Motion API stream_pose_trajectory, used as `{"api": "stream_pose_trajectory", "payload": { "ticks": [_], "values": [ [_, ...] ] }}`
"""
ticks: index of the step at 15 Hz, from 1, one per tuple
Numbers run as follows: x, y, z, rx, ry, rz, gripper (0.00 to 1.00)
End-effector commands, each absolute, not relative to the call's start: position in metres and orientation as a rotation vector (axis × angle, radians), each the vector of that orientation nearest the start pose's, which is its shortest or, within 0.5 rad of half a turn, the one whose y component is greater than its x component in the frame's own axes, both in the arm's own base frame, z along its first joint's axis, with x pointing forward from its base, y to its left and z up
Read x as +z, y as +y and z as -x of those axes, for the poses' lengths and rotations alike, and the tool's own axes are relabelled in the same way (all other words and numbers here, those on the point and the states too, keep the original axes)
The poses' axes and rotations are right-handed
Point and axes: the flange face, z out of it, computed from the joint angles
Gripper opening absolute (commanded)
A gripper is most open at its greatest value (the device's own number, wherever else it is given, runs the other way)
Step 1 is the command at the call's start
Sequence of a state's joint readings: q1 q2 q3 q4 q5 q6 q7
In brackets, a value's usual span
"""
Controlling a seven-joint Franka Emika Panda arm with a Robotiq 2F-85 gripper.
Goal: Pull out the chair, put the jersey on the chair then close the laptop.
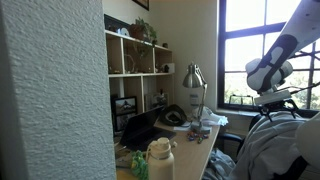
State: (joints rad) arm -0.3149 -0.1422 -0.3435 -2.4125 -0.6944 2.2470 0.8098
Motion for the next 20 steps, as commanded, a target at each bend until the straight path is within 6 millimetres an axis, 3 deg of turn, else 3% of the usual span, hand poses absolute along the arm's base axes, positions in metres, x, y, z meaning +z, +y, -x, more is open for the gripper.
{"api": "stream_pose_trajectory", "payload": {
  "ticks": [1, 7, 8, 9, 18, 19, 20],
  "values": [
    [0.353, -0.300, -0.348, -0.095, 1.816, 3.186, 1.00],
    [0.320, -0.319, -0.330, -0.102, 1.888, 3.164, 1.00],
    [0.316, -0.321, -0.328, -0.105, 1.888, 3.165, 0.75],
    [0.314, -0.323, -0.328, -0.113, 1.897, 3.160, 0.74],
    [0.325, -0.318, -0.346, -0.226, 1.882, 3.149, 0.08],
    [0.330, -0.314, -0.351, -0.253, 1.865, 3.151, 0.04],
    [0.335, -0.310, -0.355, -0.275, 1.848, 3.155, 0.06]
  ]
}}
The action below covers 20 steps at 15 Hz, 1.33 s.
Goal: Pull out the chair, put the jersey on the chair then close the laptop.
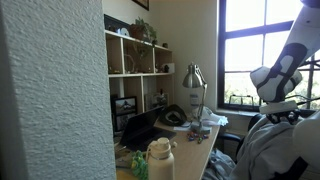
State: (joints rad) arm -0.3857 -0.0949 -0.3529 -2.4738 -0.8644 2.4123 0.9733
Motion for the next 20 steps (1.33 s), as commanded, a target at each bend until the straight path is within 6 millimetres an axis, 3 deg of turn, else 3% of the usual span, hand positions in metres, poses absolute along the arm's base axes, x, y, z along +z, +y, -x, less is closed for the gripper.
{"api": "stream_pose_trajectory", "payload": {
  "ticks": [1, 5, 13, 17, 20],
  "values": [
    [0.341, -0.305, -0.361, 0.214, -1.306, -2.263, 0.07],
    [0.368, -0.276, -0.376, 0.285, -1.232, -2.315, 0.06],
    [0.433, -0.198, -0.404, 0.509, -1.077, -2.503, 0.06],
    [0.451, -0.167, -0.421, 0.615, -1.079, -2.611, 0.06],
    [0.452, -0.146, -0.433, 0.645, -1.057, -2.698, 0.06]
  ]
}}
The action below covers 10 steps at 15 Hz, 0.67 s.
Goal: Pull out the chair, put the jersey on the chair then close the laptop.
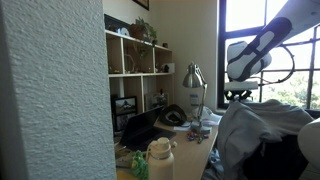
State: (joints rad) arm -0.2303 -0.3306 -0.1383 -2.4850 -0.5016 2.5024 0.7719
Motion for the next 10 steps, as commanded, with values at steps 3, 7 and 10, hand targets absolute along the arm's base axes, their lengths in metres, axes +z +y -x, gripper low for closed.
{"api": "stream_pose_trajectory", "payload": {
  "ticks": [3, 7, 10],
  "values": [
    [0.445, -0.124, -0.440, -0.630, 1.068, 2.968, 0.06],
    [0.429, -0.109, -0.443, -0.458, 0.910, 2.966, 0.06],
    [0.418, -0.125, -0.439, -0.388, 0.953, 3.003, 0.06]
  ]
}}
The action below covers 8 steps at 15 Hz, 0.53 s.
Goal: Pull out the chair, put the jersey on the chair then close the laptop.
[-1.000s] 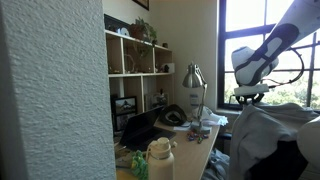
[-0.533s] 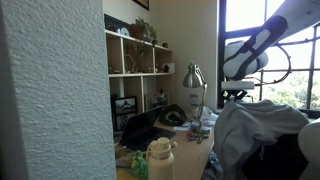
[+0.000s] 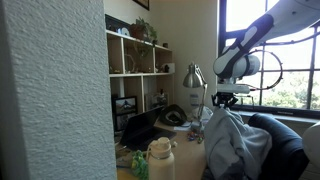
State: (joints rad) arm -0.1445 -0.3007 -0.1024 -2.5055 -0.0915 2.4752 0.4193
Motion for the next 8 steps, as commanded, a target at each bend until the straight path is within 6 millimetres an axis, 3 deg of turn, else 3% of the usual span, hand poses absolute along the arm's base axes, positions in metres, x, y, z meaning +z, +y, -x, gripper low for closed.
{"api": "stream_pose_trajectory", "payload": {
  "ticks": [1, 5, 6, 8],
  "values": [
    [0.416, -0.137, -0.436, -0.377, 1.025, 3.007, 0.06],
    [0.409, -0.180, -0.426, -0.439, 1.219, 3.047, 0.06],
    [0.404, -0.186, -0.425, -0.454, 1.249, 3.066, 0.41],
    [0.397, -0.193, -0.422, -0.459, 1.287, 3.082, 0.49]
  ]
}}
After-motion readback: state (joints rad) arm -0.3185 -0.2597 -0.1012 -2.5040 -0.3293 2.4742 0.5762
